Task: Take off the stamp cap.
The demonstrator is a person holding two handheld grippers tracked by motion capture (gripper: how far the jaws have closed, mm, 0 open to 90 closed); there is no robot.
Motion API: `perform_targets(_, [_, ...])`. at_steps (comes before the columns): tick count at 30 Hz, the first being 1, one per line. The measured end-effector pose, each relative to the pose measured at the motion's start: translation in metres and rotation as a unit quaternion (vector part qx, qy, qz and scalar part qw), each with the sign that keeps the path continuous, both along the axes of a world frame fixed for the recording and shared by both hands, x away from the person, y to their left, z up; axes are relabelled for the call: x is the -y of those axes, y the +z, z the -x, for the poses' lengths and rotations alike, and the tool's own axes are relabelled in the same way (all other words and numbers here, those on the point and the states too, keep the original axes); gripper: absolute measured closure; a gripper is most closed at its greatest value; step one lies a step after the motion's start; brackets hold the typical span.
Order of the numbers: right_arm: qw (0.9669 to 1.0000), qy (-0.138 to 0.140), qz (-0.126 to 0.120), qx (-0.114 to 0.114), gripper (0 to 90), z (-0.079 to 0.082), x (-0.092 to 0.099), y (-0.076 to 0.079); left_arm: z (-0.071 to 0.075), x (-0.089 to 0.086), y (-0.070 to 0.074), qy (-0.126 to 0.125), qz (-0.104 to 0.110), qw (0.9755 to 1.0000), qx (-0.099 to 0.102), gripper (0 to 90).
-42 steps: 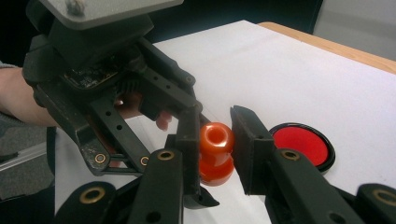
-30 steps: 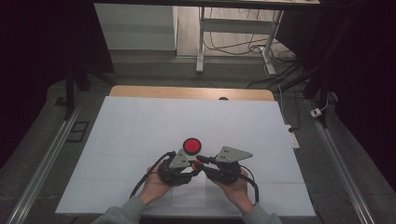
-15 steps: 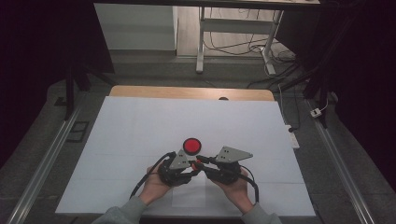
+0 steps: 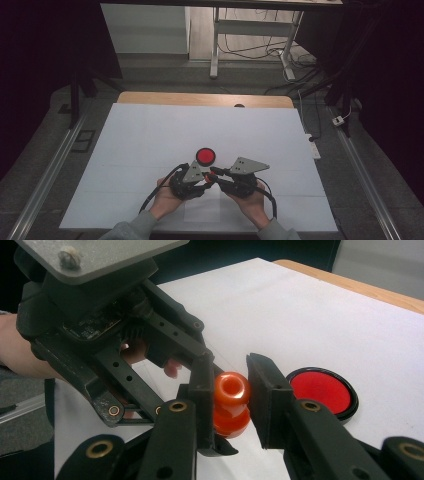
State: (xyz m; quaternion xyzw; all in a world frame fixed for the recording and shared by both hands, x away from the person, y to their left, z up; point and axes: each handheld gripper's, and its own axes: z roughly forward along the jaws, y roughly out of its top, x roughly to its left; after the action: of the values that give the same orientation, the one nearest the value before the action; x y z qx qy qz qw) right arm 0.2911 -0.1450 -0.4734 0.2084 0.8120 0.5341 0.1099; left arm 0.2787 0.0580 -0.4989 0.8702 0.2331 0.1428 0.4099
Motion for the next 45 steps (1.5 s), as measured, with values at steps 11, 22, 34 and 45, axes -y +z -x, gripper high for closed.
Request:
perform_targets(11, [1.0000,0.000,0.000,0.000,72.2,0.0000,0.0001,-0.0003,0.0003,0.0001,-0.0007,0.000,0.000,1.0000,0.001,65.4])
perform_targets(22, [1.0000,0.000,0.001,0.002,72.3,0.0001,-0.0006,-0.0008,0.0003,0.0002,-0.0014,-0.001,-0.003,1.0000,0.003,65.4])
perform_targets(34, [1.0000,0.000,0.002,0.002,72.3,0.0002,-0.0003,-0.0006,0.0003,-0.0001,-0.0013,-0.001,-0.002,1.0000,0.003,65.5])
perform_targets(45, [1.0000,-0.001,-0.005,-0.004,72.4,-0.0006,0.0008,-0.0013,0.0003,-0.0002,-0.0013,-0.002,-0.004,1.0000,0.005,65.5])
